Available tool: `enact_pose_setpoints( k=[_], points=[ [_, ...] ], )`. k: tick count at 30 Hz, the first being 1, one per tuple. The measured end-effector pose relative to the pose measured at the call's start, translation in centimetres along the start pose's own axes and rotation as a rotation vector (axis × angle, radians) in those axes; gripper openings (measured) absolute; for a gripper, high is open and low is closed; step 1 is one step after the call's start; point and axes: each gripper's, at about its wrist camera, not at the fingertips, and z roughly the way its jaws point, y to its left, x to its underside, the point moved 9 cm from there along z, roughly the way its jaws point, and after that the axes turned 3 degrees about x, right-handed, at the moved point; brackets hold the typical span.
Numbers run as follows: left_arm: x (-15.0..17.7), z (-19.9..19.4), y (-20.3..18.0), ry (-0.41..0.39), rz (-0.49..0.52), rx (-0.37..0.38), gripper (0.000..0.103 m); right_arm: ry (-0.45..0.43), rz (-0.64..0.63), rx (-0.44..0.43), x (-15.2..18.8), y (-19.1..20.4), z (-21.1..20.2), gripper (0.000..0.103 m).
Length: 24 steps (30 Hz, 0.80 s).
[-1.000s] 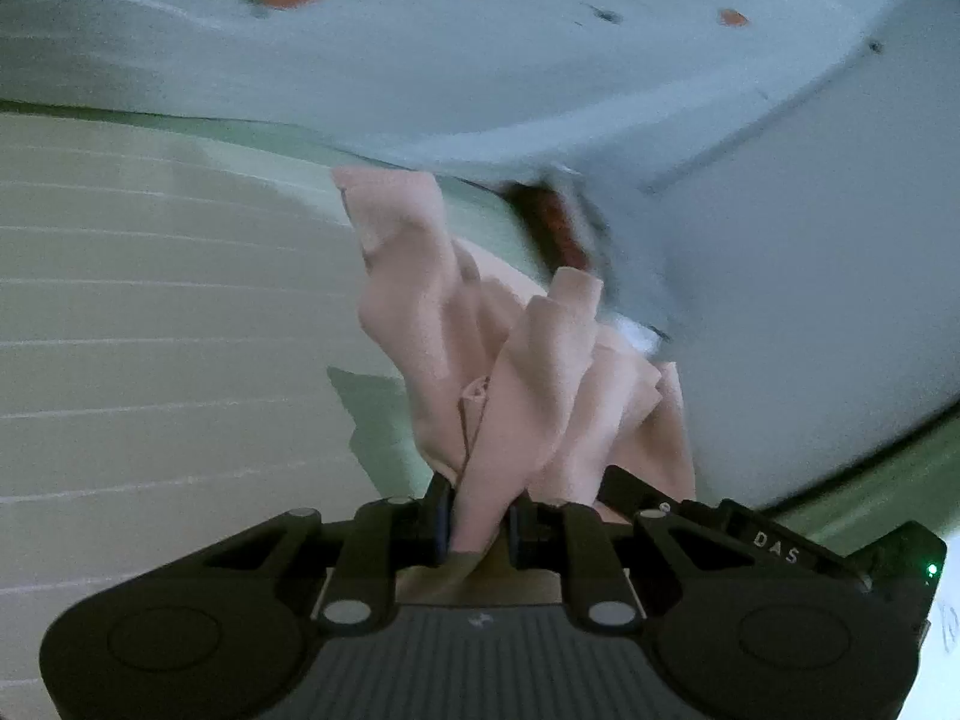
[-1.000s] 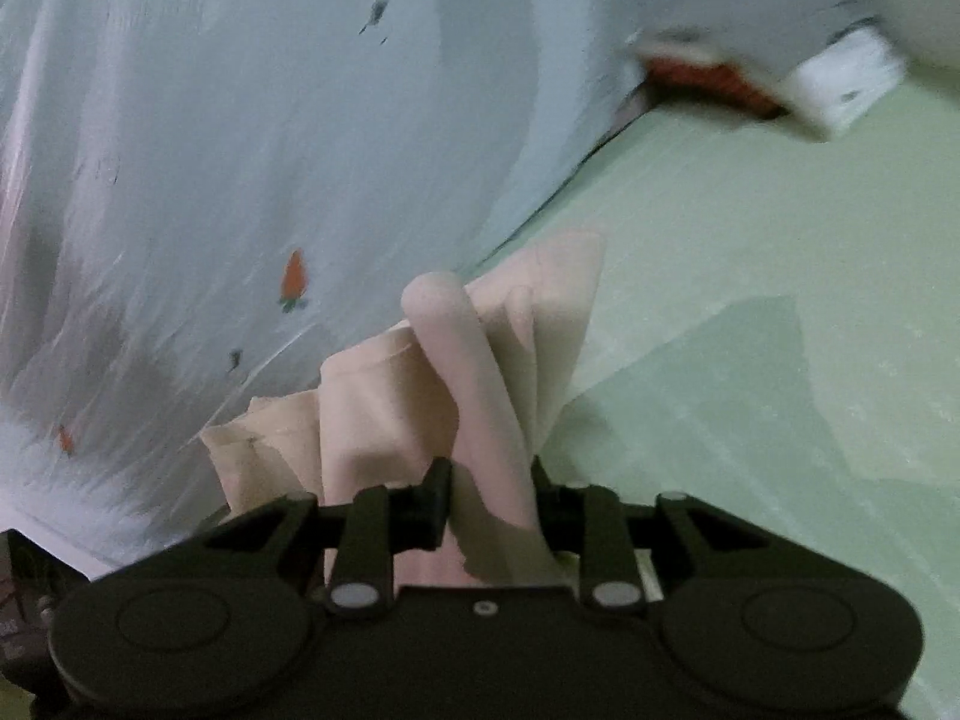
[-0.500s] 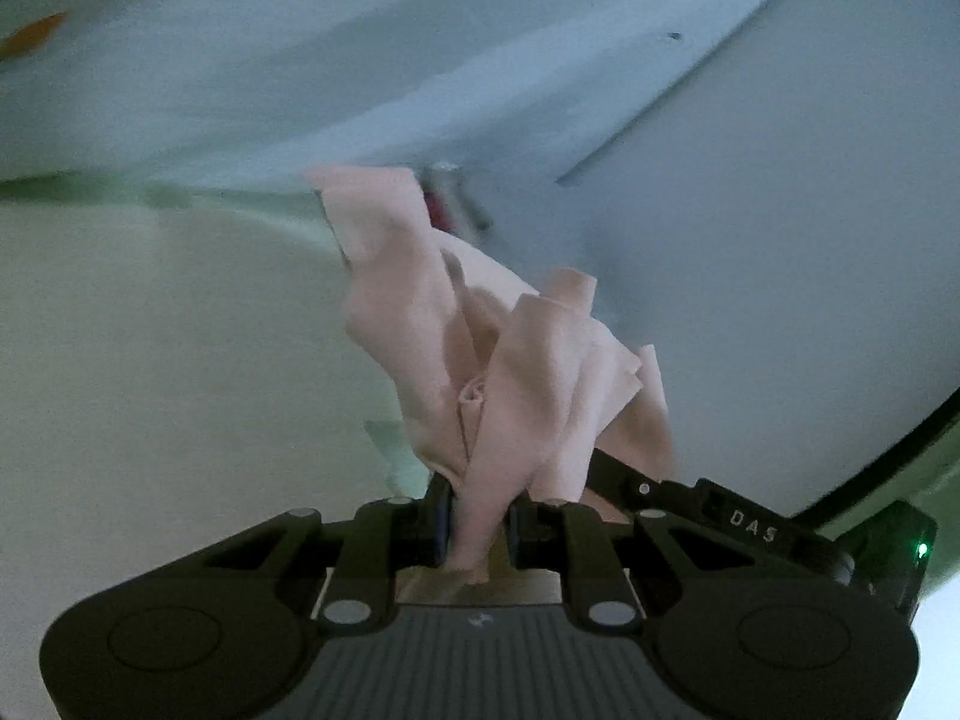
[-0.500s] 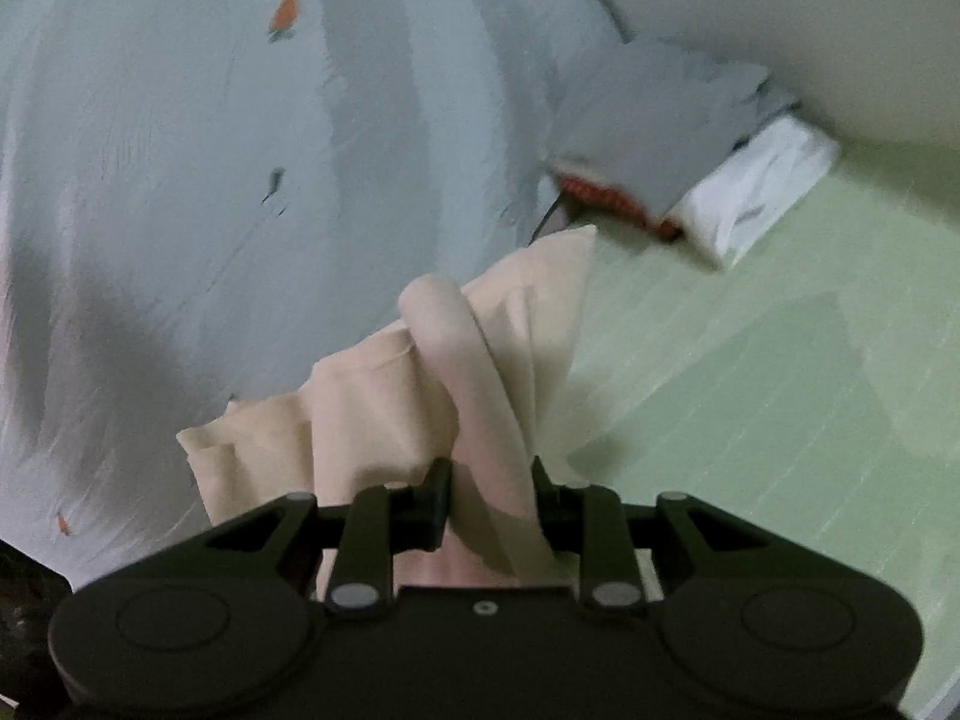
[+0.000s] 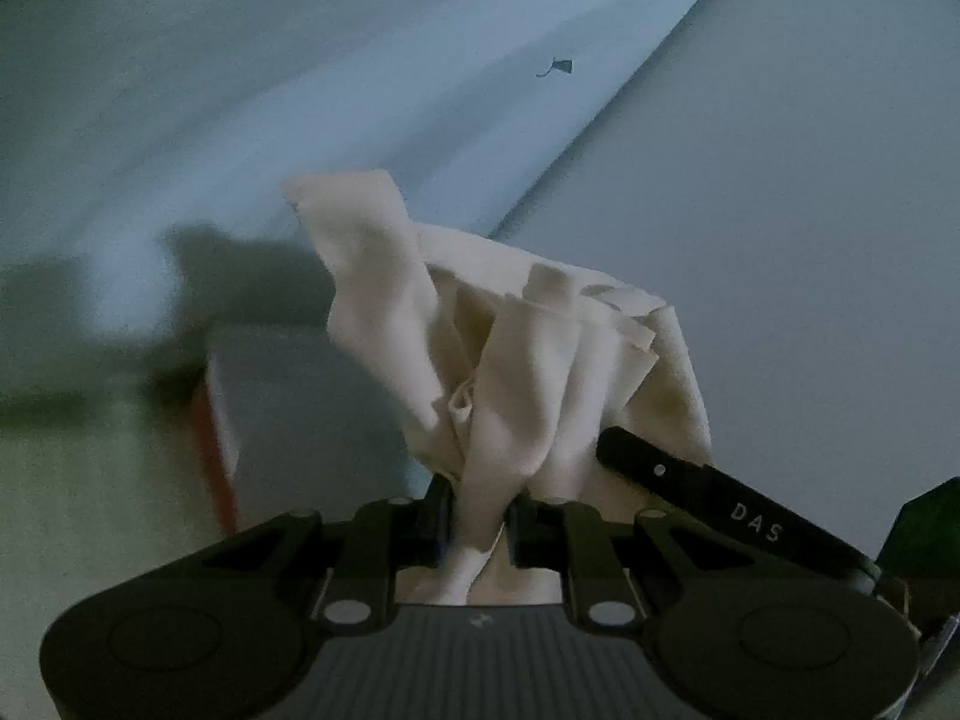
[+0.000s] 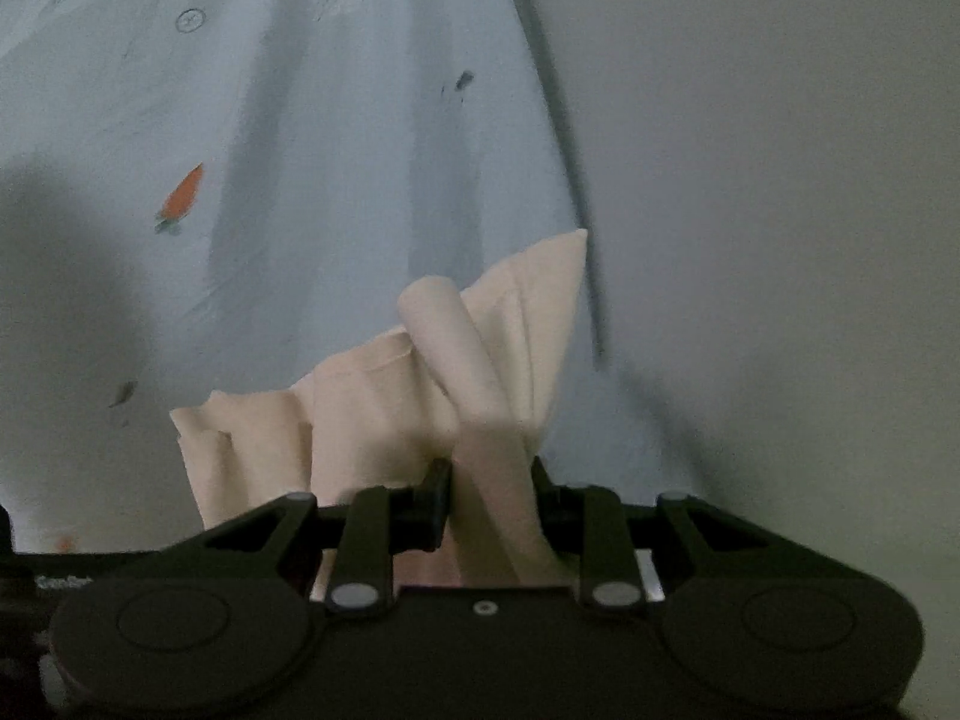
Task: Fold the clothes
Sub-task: 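Carry the folded top with both grippers onto the clothes stack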
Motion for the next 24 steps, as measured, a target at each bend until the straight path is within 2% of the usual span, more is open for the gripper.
enact_pose_setpoints(
  k=[3,5,6,8,10,12,14,16,17,18,19,20,21,22,24],
  points=[
    [-1.9,4.3,3.2,-0.024,-0.025,-0.094,0.024,-0.036,-0.033,0.01,-2.5,-1.8,5.0,0.029],
    [-1.5,6.0,6.4,-0.009,-0.025,-0.194,0.028,-0.02,-0.05,0.05,-2.5,-3.1,9.5,0.033],
    [-1.1,6.8,8.0,0.012,-0.021,-0.237,0.029,0.0,-0.057,0.082,-2.0,-3.7,11.6,0.038],
    [0.5,8.2,10.5,0.105,0.006,-0.289,0.029,0.06,-0.055,0.148,-0.3,-5.1,15.7,0.043],
    [1.3,8.7,12.4,0.135,0.0,-0.315,0.03,0.122,-0.011,0.204,1.7,-6.4,18.1,0.041],
    [1.9,8.3,13.4,0.134,0.002,-0.323,0.037,0.139,0.04,0.261,3.1,-7.5,19.0,0.041],
    [2.8,8.4,13.6,0.15,0.02,-0.348,0.04,0.143,0.047,0.283,3.9,-7.5,19.2,0.044],
    [3.2,8.5,13.6,0.156,0.051,-0.374,0.047,0.147,0.048,0.3,4.5,-7.4,19.2,0.045],
    [3.1,9.0,13.3,0.154,0.07,-0.384,0.054,0.148,0.048,0.309,4.8,-7.3,19.3,0.046],
    [3.4,8.2,12.8,0.146,0.09,-0.387,0.067,0.15,0.049,0.318,5.1,-7.3,19.3,0.047],
    [3.2,7.5,12.6,0.128,0.105,-0.388,0.075,0.152,0.049,0.326,5.4,-7.2,19.3,0.051],
    [3.0,6.8,12.4,0.112,0.117,-0.388,0.088,0.153,0.05,0.335,5.7,-7.2,19.3,0.055],
    [2.8,6.0,11.9,0.099,0.12,-0.385,0.096,0.145,0.052,0.336,5.7,-7.0,18.4,0.067],
    [2.6,5.2,11.2,0.089,0.122,-0.378,0.097,0.134,0.055,0.335,5.6,-6.8,17.2,0.078],
    [2.9,3.6,9.3,0.081,0.12,-0.344,0.099,0.112,0.06,0.332,5.4,-6.4,14.9,0.079]
  ],
)
